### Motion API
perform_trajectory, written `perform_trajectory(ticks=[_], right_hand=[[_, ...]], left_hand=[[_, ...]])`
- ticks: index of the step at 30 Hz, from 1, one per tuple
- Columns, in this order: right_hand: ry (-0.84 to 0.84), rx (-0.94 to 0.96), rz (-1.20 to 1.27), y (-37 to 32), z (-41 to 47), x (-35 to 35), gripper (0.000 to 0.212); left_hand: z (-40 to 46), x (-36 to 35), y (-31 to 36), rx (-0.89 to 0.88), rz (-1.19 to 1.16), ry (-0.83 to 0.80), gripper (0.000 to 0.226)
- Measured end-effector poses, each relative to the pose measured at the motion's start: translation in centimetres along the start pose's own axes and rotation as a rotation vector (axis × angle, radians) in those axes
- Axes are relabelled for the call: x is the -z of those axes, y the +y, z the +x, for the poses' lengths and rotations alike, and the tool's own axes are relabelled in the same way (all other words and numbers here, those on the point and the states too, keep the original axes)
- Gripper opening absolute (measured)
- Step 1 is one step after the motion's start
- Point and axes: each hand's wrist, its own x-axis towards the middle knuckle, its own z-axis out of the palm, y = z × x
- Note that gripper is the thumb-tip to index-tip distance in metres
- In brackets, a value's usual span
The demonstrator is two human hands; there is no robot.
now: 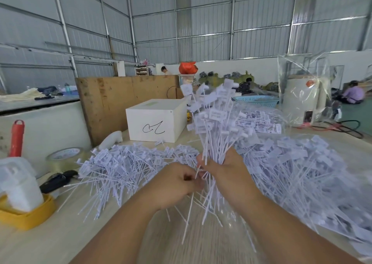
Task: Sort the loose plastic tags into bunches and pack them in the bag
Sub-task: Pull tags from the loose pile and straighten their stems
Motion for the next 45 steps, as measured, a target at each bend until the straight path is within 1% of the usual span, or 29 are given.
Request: perform_trajectory(ticks=[3, 6, 10, 13, 16, 19, 22, 23, 27, 28, 30, 32, 34, 35, 36, 37, 39, 40, 41, 43, 44, 45], right_hand=[[0.011, -0.015, 0.013, 0.1, 0.1, 0.1, 0.016], [0.001, -0.043, 0.084, 0.1, 0.2, 0.2, 0.019], [-0.006, -0.076, 0.139, 0.3, 0.2, 0.3, 0.026], [-0.013, -0.090, 0.121, 0.3, 0.1, 0.3, 0.024], [0.031, -0.114, 0.137, 0.6, 0.1, 0.3, 0.020], [0.054, -0.154, 0.134, 0.7, 0.2, 0.4, 0.023], [0.051, -0.135, 0.136, 0.7, 0.2, 0.6, 0.017], [0.041, -0.127, 0.117, 0.6, 0.1, 0.6, 0.014], [-0.038, -0.112, -0.030, 0.6, -0.5, 0.1, 0.016], [-0.077, -0.092, -0.071, 0.5, -0.7, -0.2, 0.019], [-0.134, -0.045, -0.179, 0.4, -0.9, -0.6, 0.034], [-0.175, -0.006, -0.288, 0.4, -1.1, -1.0, 0.037], [-0.212, 0.013, -0.360, 0.4, -1.3, -1.2, 0.038], [-0.219, 0.015, -0.388, 0.4, -1.3, -1.2, 0.040], [-0.222, 0.021, -0.416, 0.4, -1.3, -1.1, 0.044], [-0.228, 0.039, -0.444, 0.3, -1.3, -1.1, 0.047], [-0.243, 0.072, -0.497, 0.2, -1.2, -1.0, 0.049], [-0.249, 0.071, -0.516, 0.2, -1.2, -1.0, 0.048], [-0.257, 0.059, -0.527, 0.3, -1.2, -1.0, 0.046], [-0.286, 0.048, -0.566, 0.4, -1.2, -0.9, 0.040], [-0.301, 0.052, -0.603, 0.4, -1.3, -0.9, 0.038], [-0.314, 0.051, -0.641, 0.5, -1.3, -1.0, 0.037]], left_hand=[[0.0, -0.5, 0.2, -0.048, -0.103, 0.082, 0.031], [0.2, -0.9, 0.6, -0.079, -0.222, 0.130, 0.017], [0.0, -0.3, 0.5, -0.062, -0.230, 0.093, 0.017], [-0.2, 0.8, 0.2, -0.032, -0.214, 0.054, 0.021], [-0.6, 2.1, 0.0, 0.033, -0.190, 0.016, 0.026], [-0.7, 3.1, -0.2, 0.093, -0.186, 0.073, 0.026], [-0.4, 3.3, -0.4, 0.123, -0.231, 0.182, 0.021], [-0.3, 3.1, -0.4, 0.130, -0.240, 0.200, 0.020], [0.1, 1.6, 0.1, 0.142, -0.275, 0.246, 0.022], [0.1, 1.1, 0.1, 0.139, -0.268, 0.257, 0.022], [0.1, 0.4, 0.5, 0.150, -0.271, 0.276, 0.019], [0.5, -0.4, 1.0, 0.175, -0.312, 0.240, 0.019], [0.9, -1.0, 1.9, 0.213, -0.386, 0.177, 0.020], [0.9, -1.3, 2.2, 0.218, -0.458, 0.145, 0.021], [0.7, -1.6, 2.5, 0.181, -0.545, 0.108, 0.019], [0.7, -1.8, 2.5, 0.127, -0.615, 0.085, 0.022], [0.6, -1.5, 1.8, 0.021, -0.710, 0.055, 0.042], [0.2, -1.2, 1.4, -0.022, -0.757, 0.028, 0.049], [0.2, -0.9, 1.1, -0.039, -0.817, 0.006, 0.050], [0.2, -0.8, 1.0, -0.022, -0.929, 0.004, 0.045], [0.3, -0.9, 1.3, -0.003, -0.937, 0.035, 0.044], [0.4, -1.2, 1.4, 0.021, -0.919, 0.088, 0.047]])
